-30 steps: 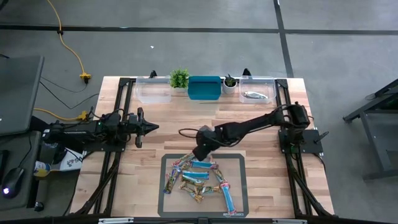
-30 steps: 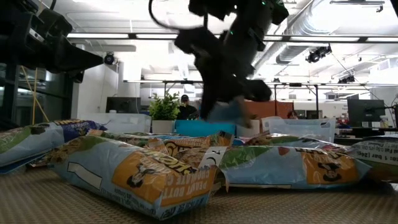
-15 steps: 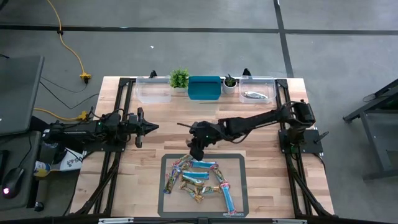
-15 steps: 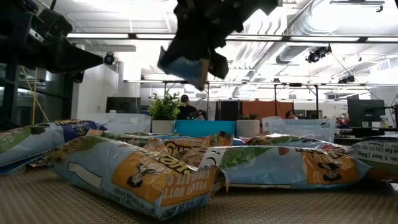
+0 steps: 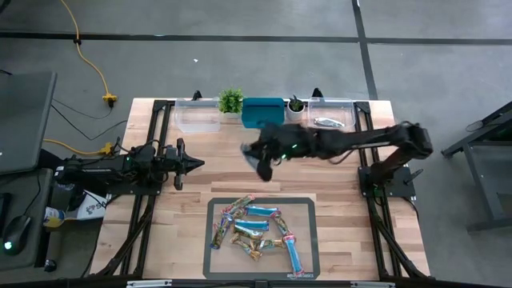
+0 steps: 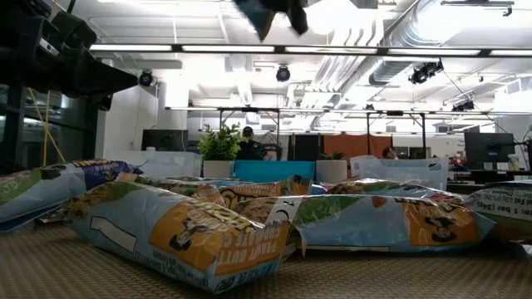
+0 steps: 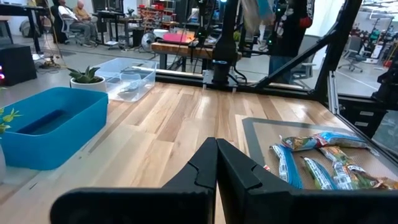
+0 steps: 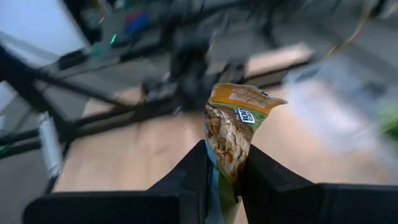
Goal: Pick and place Granola Bars by type
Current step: Put the yellow granola bar into the right transparent bin
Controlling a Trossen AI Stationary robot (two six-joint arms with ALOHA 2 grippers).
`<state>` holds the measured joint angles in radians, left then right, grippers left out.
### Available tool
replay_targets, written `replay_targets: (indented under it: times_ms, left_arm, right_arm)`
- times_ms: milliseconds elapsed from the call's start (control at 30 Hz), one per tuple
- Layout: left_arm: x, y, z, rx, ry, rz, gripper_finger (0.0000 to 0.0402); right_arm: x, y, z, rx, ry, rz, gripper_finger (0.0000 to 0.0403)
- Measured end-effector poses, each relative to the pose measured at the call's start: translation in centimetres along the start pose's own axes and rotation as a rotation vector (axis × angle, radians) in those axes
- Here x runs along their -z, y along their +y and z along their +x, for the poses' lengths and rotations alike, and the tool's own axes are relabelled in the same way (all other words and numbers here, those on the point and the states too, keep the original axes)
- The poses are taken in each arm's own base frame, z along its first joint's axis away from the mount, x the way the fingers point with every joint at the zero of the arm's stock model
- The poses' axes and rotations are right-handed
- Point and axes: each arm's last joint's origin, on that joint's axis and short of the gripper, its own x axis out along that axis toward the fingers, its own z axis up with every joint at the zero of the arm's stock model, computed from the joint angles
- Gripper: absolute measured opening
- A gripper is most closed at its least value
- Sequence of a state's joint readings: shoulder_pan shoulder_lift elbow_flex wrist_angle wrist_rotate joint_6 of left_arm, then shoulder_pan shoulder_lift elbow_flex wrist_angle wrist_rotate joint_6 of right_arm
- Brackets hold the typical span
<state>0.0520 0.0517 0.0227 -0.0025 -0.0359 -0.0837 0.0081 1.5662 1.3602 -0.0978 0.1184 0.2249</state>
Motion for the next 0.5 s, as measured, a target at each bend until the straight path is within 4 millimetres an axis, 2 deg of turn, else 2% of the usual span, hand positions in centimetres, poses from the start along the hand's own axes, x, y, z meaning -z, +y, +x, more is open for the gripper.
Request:
replay_targets:
  times_ms: [133, 267, 367, 500]
  left_arm:
    - [0.0, 0.0, 0.0, 0.000, 0.000, 0.000, 0.0001]
    - [0.0, 0.0, 0.0, 0.000, 0.000, 0.000, 0.0001]
    - [0.0, 0.0, 0.0, 0.000, 0.000, 0.000, 0.0001]
    - [0.0, 0.0, 0.0, 0.000, 0.000, 0.000, 0.0001]
  right_arm:
    - [-2.7, -0.9, -3.6, 0.143, -0.122, -0.131, 0.0057]
    - [-4.5, -1.7, -6.8, 0.361, -0.188, -0.281, 0.0057]
    - [-5.1, -2.3, -8.4, 0.553, -0.175, -0.393, 0.0057]
    - [-5.0, -3.6, -9.1, 0.775, -0.068, -0.496, 0.0057]
